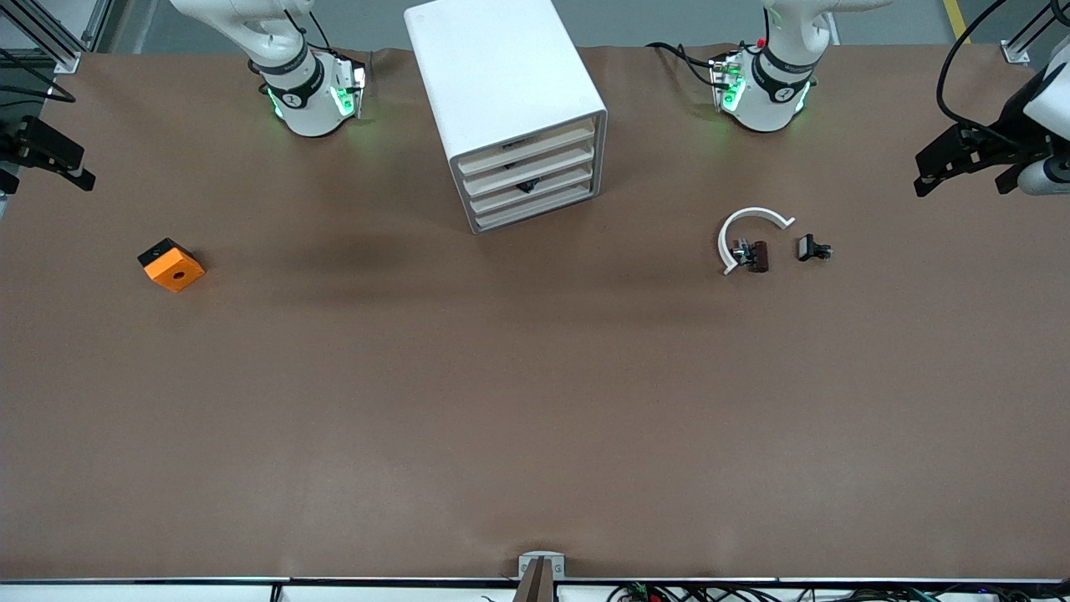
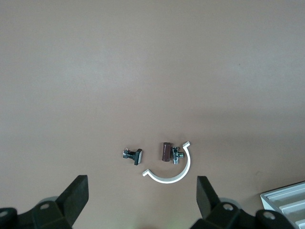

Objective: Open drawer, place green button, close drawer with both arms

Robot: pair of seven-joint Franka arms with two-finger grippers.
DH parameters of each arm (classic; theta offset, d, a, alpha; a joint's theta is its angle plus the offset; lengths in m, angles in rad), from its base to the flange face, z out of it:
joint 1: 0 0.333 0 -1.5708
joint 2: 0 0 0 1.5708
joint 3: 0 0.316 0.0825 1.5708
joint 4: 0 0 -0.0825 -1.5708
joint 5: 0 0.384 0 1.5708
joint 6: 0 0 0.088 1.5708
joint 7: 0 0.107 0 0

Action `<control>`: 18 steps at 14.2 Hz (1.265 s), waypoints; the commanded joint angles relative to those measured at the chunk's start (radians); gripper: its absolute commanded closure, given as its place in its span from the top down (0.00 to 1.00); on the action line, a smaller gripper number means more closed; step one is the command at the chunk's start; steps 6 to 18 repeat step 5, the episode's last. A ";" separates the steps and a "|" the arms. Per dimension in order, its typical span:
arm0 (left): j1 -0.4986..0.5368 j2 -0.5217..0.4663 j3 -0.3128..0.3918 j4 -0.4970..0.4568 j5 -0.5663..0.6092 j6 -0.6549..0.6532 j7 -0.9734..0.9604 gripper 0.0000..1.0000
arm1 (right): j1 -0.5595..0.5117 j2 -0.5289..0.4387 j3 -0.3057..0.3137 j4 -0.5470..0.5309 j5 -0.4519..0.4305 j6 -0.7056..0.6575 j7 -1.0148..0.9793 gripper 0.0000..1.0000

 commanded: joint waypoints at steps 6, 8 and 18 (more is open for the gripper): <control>0.001 -0.010 -0.019 -0.007 -0.016 -0.006 -0.015 1.00 | 0.000 -0.034 0.004 -0.036 0.002 0.001 0.021 1.00; 0.001 -0.010 -0.019 -0.007 -0.016 -0.006 -0.015 1.00 | 0.000 -0.034 0.004 -0.036 0.002 0.001 0.021 1.00; 0.001 -0.010 -0.019 -0.007 -0.016 -0.006 -0.015 1.00 | 0.000 -0.034 0.004 -0.036 0.002 0.001 0.021 1.00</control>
